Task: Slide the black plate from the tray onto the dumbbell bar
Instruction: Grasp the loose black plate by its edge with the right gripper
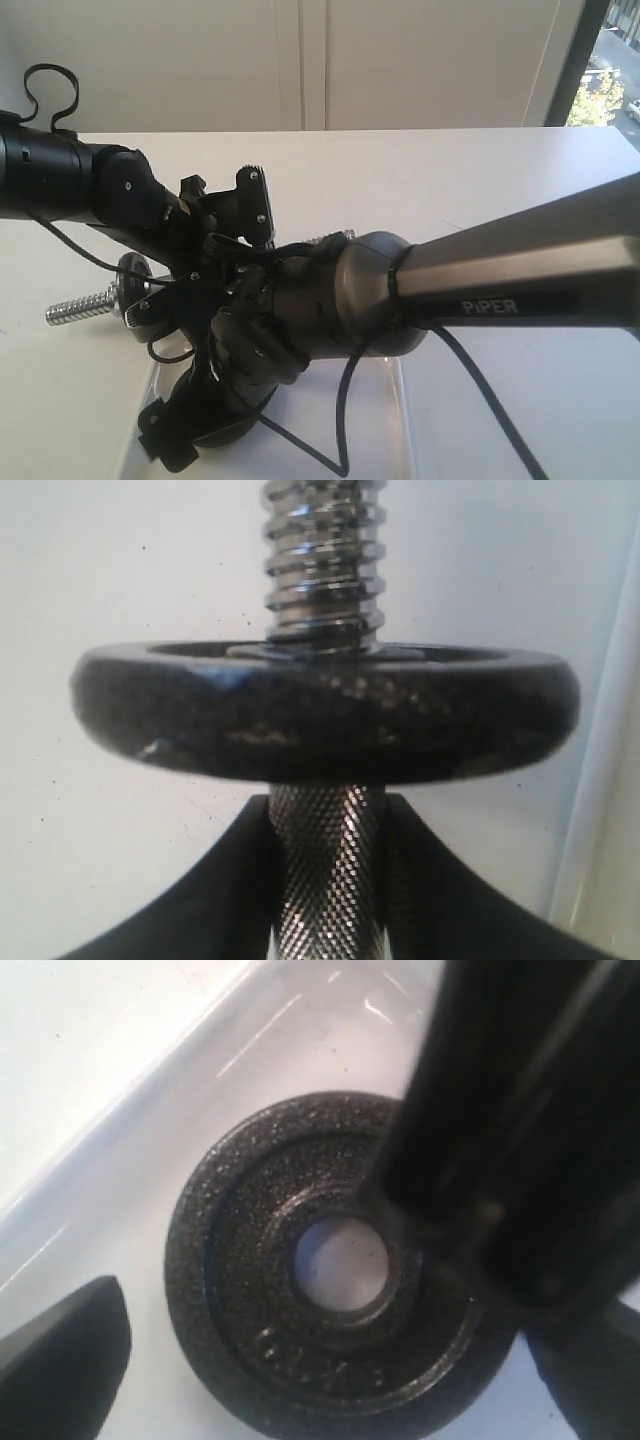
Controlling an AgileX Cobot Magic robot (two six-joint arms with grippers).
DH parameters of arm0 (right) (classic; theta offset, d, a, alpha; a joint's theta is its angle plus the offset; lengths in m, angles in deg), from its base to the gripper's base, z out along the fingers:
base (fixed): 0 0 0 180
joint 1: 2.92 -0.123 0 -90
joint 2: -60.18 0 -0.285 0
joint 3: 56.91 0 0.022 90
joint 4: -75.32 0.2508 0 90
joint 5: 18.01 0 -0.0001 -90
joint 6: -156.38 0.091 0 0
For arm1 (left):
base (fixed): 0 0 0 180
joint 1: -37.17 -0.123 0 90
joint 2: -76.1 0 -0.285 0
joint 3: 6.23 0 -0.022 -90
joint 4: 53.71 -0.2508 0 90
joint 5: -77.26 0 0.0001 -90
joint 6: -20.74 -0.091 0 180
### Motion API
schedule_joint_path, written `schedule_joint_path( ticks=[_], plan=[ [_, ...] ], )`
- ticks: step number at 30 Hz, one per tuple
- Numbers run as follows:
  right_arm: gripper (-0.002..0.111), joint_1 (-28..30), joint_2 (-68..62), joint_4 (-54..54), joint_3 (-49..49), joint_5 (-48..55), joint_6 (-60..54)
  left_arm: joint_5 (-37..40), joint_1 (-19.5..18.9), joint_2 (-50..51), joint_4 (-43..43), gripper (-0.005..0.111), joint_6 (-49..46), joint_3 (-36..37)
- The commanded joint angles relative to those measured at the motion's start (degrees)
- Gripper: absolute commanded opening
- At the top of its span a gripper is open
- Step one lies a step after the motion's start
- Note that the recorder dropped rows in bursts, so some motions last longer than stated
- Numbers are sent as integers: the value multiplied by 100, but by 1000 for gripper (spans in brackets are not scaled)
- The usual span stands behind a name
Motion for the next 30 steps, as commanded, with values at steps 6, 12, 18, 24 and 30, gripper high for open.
schedule_joint_path(
  ticks=[6,12,18,24,30],
  plan=[
    [105,2,-79,-96,26,-181,0,-660,9,-118,115,0,22,-147],
    [105,2,-162,-278,26,-281,0,-660,9,-118,115,0,22,-147],
    [105,2,-340,-288,26,-240,0,-660,9,-118,115,0,22,-147],
    [104,2,-360,-360,26,68,0,-660,9,-118,115,0,22,-147],
    [91,2,-360,-398,26,377,35,-660,9,-118,115,0,22,-147]
  ],
)
